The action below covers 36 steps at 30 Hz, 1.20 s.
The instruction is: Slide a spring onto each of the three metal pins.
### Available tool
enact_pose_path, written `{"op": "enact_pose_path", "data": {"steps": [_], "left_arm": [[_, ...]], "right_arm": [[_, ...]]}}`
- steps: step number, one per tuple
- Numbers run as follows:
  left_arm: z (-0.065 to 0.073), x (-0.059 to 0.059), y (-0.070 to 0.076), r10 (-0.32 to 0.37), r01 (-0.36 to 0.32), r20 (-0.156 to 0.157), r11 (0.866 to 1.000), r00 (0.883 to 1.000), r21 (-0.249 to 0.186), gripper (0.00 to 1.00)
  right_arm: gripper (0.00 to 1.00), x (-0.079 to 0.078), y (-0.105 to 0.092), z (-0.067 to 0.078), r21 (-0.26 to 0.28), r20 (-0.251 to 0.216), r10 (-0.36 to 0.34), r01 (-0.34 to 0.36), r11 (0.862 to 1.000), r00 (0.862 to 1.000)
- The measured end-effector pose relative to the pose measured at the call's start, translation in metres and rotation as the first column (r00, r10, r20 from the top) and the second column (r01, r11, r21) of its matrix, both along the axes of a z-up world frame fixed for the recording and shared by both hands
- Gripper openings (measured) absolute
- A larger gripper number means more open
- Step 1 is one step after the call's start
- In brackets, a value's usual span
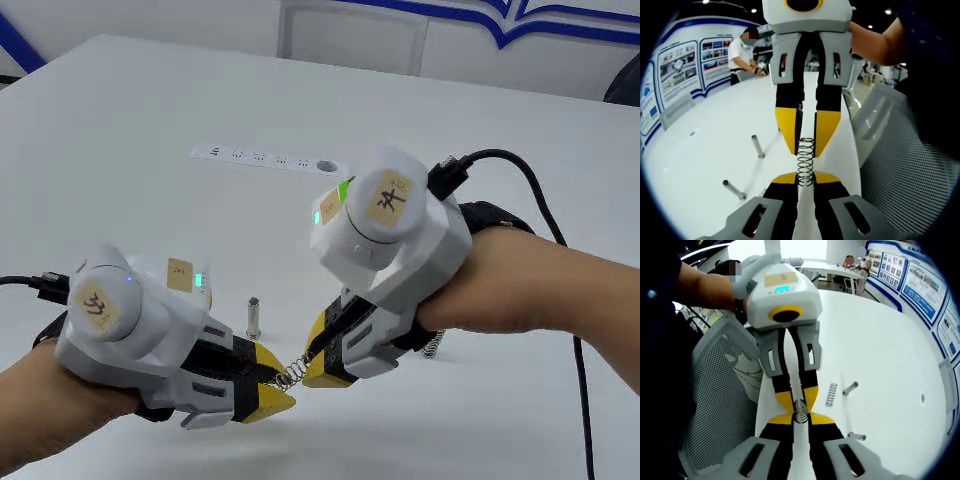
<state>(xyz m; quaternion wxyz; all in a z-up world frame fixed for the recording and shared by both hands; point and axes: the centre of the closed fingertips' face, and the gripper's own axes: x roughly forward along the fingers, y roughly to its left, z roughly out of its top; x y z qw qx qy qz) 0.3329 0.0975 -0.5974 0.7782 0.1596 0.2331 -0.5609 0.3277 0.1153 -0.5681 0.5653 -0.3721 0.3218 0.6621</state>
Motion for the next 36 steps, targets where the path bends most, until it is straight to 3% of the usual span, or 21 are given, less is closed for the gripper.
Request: {"op": "enact_pose_path", "data": {"steps": [13, 21, 25, 29, 36], "left_arm": [[0.008, -0.004, -0.011, -0.013, 0.012, -0.019, 0.999, 1.000, -0.051, 0.11], [0.007, -0.003, -0.012, -0.016, 0.015, -0.010, 0.999, 1.000, -0.036, 0.11], [0.003, -0.002, -0.008, -0.008, 0.008, 0.005, 1.000, 1.000, 0.001, 0.16], [0.004, -0.002, -0.003, 0.005, -0.005, 0.005, 1.000, 1.000, 0.000, 0.19], [0.007, 0.002, 0.019, 0.075, -0.075, 0.004, 0.997, 0.997, -0.011, 0.24]], "right_arm": [[0.11, -0.008, 0.018, 0.012, 0.056, 0.005, 0.024, -0.025, 0.998, 1.000], [0.11, -0.009, 0.017, 0.012, 0.058, 0.005, 0.024, -0.024, 0.998, 1.000], [0.11, -0.001, 0.015, 0.015, 0.069, 0.007, 0.002, -0.003, 0.998, 1.000], [0.11, 0.009, 0.010, 0.017, 0.075, 0.012, -0.025, 0.024, 0.997, 1.000], [0.11, 0.029, -0.003, 0.023, 0.106, 0.023, -0.101, 0.098, 0.989, 0.995]]}}
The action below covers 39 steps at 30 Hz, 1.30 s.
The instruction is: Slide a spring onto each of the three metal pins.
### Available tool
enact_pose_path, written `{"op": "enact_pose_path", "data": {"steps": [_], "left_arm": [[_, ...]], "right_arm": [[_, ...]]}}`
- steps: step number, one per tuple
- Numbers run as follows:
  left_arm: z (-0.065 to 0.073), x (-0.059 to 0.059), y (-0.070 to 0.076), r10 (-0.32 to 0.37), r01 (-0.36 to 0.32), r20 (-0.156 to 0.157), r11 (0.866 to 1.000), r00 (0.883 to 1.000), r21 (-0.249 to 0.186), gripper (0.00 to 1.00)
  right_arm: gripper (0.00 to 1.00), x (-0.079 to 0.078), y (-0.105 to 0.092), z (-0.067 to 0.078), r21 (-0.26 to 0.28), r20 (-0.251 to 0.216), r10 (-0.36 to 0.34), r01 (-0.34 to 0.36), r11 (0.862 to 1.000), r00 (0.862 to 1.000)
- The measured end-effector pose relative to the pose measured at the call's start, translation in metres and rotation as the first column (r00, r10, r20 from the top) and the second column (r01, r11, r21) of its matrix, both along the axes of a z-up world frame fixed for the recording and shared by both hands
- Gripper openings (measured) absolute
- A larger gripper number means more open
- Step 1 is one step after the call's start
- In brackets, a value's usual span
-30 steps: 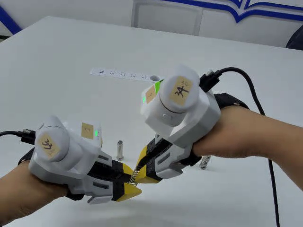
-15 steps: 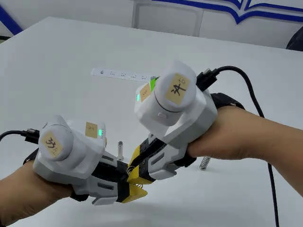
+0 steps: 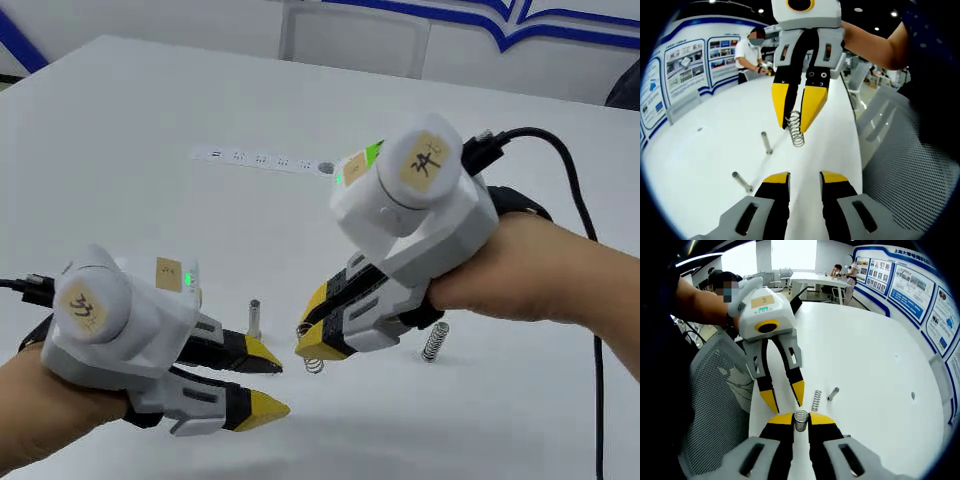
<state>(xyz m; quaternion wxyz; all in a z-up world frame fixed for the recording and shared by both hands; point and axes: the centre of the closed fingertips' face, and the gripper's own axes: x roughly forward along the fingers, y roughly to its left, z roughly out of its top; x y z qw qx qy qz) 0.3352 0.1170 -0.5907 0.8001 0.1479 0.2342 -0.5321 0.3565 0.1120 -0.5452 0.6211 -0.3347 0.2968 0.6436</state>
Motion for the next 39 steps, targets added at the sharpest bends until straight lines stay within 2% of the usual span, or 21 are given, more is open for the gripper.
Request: {"op": "enact_pose_path", "data": {"steps": [6, 13, 21, 26, 30, 32, 36, 39], "left_arm": [[0.004, 0.002, 0.014, 0.061, -0.061, -0.001, 0.998, 0.998, -0.026, 0.26], [0.006, 0.005, 0.026, 0.123, -0.124, -0.010, 0.991, 0.992, -0.057, 0.27], [0.010, 0.008, 0.032, 0.163, -0.163, -0.007, 0.983, 0.987, -0.079, 0.28], [0.010, 0.010, 0.034, 0.183, -0.183, -0.009, 0.979, 0.983, -0.092, 0.29], [0.010, 0.009, 0.036, 0.194, -0.195, -0.012, 0.976, 0.981, -0.096, 0.30], [0.009, 0.009, 0.037, 0.204, -0.204, -0.016, 0.974, 0.979, -0.100, 0.31], [0.008, 0.010, 0.039, 0.218, -0.219, -0.021, 0.970, 0.976, -0.105, 0.34], [0.006, 0.011, 0.041, 0.229, -0.231, -0.027, 0.967, 0.973, -0.106, 0.37]], "right_arm": [[0.11, 0.018, -0.011, 0.005, 0.048, 0.016, -0.074, 0.073, 0.996, 0.997], [0.11, 0.041, -0.022, 0.011, 0.136, 0.038, -0.183, 0.176, 0.975, 0.982], [0.11, 0.062, -0.030, 0.013, 0.222, 0.051, -0.293, 0.275, 0.935, 0.955], [0.11, 0.075, -0.033, 0.008, 0.271, 0.059, -0.361, 0.333, 0.903, 0.931], [0.11, 0.082, -0.035, 0.001, 0.289, 0.050, -0.397, 0.367, 0.884, 0.916], [0.11, 0.083, -0.035, -0.003, 0.290, 0.046, -0.405, 0.376, 0.880, 0.913], [0.11, 0.083, -0.034, -0.011, 0.283, 0.045, -0.409, 0.381, 0.880, 0.911], [0.11, 0.089, -0.036, -0.016, 0.289, 0.037, -0.427, 0.400, 0.870, 0.903]]}}
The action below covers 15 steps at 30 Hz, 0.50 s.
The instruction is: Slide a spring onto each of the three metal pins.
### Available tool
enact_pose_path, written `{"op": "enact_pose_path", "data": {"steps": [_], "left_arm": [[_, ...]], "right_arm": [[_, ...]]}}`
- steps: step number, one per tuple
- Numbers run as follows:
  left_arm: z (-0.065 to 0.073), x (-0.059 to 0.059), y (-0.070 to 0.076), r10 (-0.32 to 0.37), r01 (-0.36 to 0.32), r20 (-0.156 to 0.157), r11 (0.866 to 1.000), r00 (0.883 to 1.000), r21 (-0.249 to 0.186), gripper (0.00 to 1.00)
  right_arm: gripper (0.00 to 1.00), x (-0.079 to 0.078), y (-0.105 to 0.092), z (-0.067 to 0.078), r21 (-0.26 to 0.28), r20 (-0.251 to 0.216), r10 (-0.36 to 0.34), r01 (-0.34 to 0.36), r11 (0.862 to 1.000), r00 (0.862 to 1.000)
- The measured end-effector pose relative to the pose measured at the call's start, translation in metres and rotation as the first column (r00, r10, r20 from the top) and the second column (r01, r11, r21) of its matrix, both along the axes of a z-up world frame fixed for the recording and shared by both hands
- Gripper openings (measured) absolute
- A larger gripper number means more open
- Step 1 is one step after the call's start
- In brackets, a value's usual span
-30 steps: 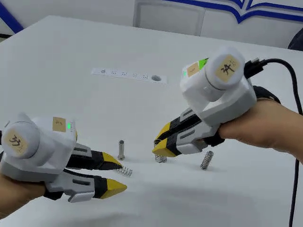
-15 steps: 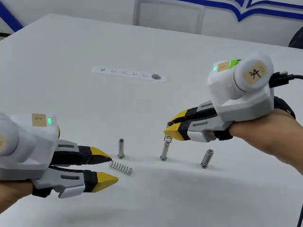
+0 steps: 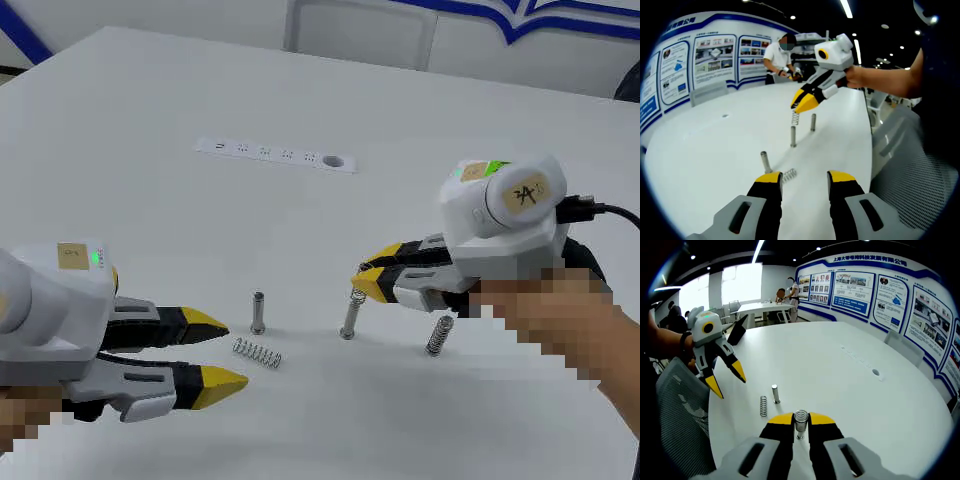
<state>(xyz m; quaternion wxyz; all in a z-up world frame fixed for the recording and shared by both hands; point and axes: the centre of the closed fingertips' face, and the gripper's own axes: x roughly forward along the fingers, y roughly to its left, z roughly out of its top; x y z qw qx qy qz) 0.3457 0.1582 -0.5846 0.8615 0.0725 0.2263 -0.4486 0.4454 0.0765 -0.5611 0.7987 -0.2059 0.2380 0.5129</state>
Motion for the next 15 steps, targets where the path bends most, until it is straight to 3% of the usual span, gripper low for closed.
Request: {"op": "enact_pose_path", "data": {"steps": [15], "left_arm": [[-0.002, 0.003, 0.004, 0.026, -0.026, -0.019, 1.000, 0.999, -0.007, 0.50]], "right_arm": [[0.12, 0.008, -0.001, -0.011, 0.010, -0.027, -0.031, 0.032, 0.999, 0.999]]}}
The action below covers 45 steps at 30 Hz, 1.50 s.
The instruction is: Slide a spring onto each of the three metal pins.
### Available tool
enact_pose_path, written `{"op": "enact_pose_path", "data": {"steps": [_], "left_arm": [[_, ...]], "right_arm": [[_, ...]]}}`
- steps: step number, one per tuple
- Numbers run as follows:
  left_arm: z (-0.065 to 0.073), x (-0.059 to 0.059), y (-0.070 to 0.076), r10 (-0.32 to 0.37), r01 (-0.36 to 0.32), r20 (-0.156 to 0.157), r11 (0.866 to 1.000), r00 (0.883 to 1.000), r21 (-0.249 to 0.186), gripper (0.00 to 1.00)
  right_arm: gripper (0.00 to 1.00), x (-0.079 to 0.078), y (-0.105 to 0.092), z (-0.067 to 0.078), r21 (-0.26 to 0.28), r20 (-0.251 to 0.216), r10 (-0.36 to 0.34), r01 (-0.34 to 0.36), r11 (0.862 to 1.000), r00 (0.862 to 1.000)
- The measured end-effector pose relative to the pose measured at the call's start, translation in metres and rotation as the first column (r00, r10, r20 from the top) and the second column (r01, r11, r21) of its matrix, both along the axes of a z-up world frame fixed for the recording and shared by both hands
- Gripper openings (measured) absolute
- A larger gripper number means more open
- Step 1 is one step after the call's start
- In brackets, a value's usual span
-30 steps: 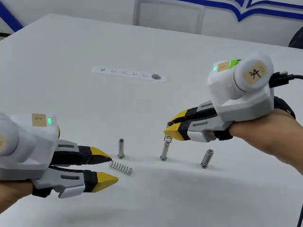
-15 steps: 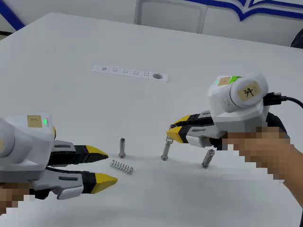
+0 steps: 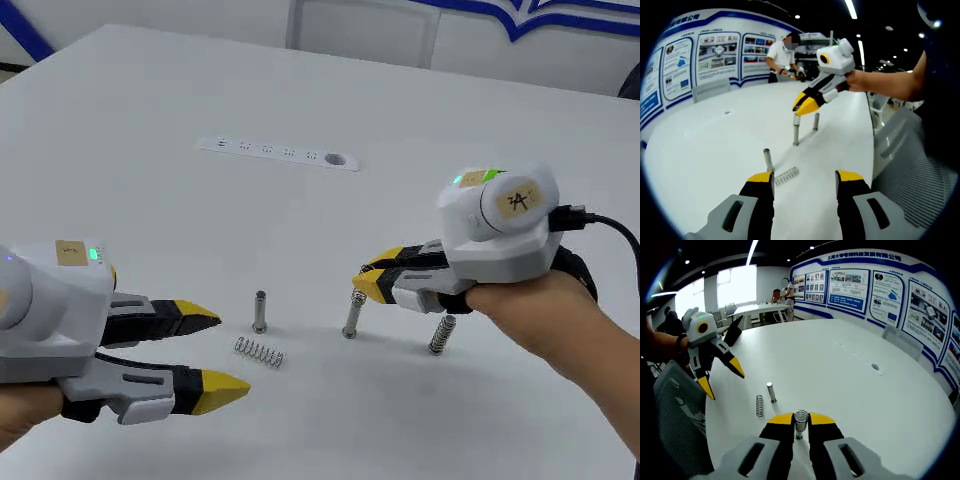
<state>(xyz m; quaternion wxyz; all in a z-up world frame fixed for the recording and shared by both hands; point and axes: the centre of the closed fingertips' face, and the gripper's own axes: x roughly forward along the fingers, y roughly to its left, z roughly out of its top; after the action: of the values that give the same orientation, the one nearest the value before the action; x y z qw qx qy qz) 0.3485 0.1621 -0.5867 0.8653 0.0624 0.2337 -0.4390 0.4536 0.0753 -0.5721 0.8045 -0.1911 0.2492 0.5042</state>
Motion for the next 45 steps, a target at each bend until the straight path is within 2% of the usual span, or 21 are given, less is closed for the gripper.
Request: {"op": "enact_pose_path", "data": {"steps": [7, 17, 27, 35, 41, 45], "left_arm": [[0.001, 0.001, 0.003, 0.013, -0.013, -0.004, 1.000, 1.000, -0.004, 0.54], [0.000, 0.002, 0.003, 0.013, -0.013, -0.009, 1.000, 1.000, -0.003, 0.54], [-0.003, 0.000, 0.002, 0.009, -0.009, -0.018, 1.000, 1.000, 0.006, 0.54], [-0.007, -0.002, 0.000, 0.003, -0.003, -0.027, 1.000, 1.000, 0.007, 0.53], [-0.007, -0.002, 0.000, 0.002, -0.002, -0.027, 1.000, 1.000, 0.008, 0.53], [-0.007, -0.002, -0.001, -0.001, 0.001, -0.027, 1.000, 1.000, 0.009, 0.52]], "right_arm": [[0.12, 0.001, -0.001, -0.006, 0.003, -0.010, -0.008, 0.008, 1.000, 1.000], [0.12, 0.002, -0.001, -0.024, -0.006, -0.028, -0.019, 0.019, 1.000, 0.999], [0.12, 0.002, 0.000, -0.041, -0.054, -0.022, -0.020, 0.019, 0.998, 1.000], [0.12, 0.000, -0.001, -0.054, -0.091, -0.037, -0.025, 0.021, 0.996, 0.999], [0.12, -0.001, -0.004, -0.057, -0.100, -0.049, -0.031, 0.026, 0.995, 0.998], [0.13, -0.004, -0.008, -0.059, -0.133, -0.036, -0.025, 0.020, 0.991, 0.999]]}}
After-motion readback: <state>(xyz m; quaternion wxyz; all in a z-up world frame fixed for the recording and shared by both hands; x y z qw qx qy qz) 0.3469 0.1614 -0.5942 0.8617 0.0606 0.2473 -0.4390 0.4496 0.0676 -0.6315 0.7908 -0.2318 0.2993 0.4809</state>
